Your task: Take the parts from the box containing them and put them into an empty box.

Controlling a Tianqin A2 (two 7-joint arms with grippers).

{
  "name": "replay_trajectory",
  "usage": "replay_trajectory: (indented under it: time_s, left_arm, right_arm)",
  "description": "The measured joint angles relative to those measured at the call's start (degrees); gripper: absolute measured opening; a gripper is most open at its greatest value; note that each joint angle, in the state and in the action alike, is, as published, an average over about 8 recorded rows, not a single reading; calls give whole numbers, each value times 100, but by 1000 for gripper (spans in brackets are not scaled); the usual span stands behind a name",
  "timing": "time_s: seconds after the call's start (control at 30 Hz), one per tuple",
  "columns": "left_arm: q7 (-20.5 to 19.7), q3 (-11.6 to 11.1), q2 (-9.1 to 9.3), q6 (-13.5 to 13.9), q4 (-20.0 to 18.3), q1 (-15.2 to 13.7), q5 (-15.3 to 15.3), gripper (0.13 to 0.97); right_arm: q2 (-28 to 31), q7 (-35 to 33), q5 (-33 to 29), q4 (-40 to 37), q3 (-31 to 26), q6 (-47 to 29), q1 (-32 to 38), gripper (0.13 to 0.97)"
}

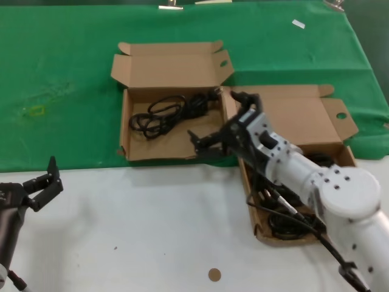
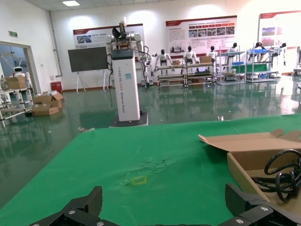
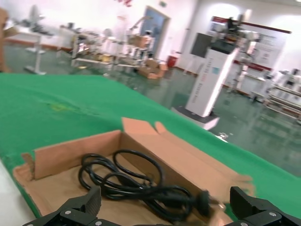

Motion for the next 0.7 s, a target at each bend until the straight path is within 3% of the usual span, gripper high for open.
replay_trajectory:
  time_s: [0.27, 0.7]
  left_arm:
    - [0, 0, 0, 0, 0, 0, 0, 941]
    - [0, 0, 0, 0, 0, 0, -1, 966]
  right_arm:
    - [152, 204, 377, 812, 374, 513, -866, 966]
    - [397, 534, 986, 2121, 978, 1340, -2263, 966]
